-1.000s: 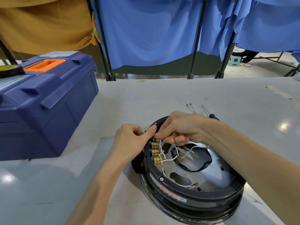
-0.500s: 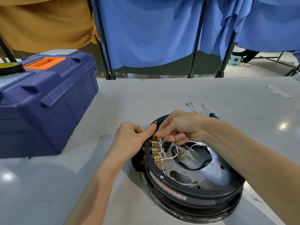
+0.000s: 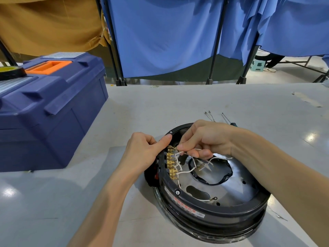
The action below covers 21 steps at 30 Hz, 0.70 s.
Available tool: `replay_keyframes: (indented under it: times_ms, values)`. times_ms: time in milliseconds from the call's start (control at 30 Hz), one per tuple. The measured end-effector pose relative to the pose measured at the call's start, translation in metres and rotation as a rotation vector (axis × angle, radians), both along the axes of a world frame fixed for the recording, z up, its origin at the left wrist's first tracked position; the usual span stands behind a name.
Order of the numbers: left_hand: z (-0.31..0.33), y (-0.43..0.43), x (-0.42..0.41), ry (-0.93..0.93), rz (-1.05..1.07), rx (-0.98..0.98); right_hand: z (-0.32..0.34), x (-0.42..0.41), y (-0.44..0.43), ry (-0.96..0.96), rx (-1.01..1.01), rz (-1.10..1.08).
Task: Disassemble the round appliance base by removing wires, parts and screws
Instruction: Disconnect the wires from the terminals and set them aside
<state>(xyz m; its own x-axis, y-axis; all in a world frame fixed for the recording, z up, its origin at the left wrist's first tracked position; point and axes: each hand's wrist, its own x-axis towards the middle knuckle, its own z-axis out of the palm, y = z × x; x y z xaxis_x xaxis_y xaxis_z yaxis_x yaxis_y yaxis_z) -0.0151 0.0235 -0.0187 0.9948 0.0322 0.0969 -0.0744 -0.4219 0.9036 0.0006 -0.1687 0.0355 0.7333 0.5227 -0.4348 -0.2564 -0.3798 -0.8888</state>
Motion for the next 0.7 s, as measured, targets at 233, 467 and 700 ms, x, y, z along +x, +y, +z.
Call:
replay_keyframes:
  times_ms: [233,467,700]
  values:
    - [0.001,0.0,-0.001,0.015,0.008,-0.003,-0.001,-0.002,0.0,-0.122,-0.007,-0.005]
    - [0.007,-0.001,-0.008,-0.052,0.116,0.167,0.004,-0.01,0.002,-0.332,-0.02,-0.138]
    - [0.018,0.004,-0.013,-0.021,0.067,0.307,0.018,-0.037,0.007,-0.78,-0.221,-0.099]
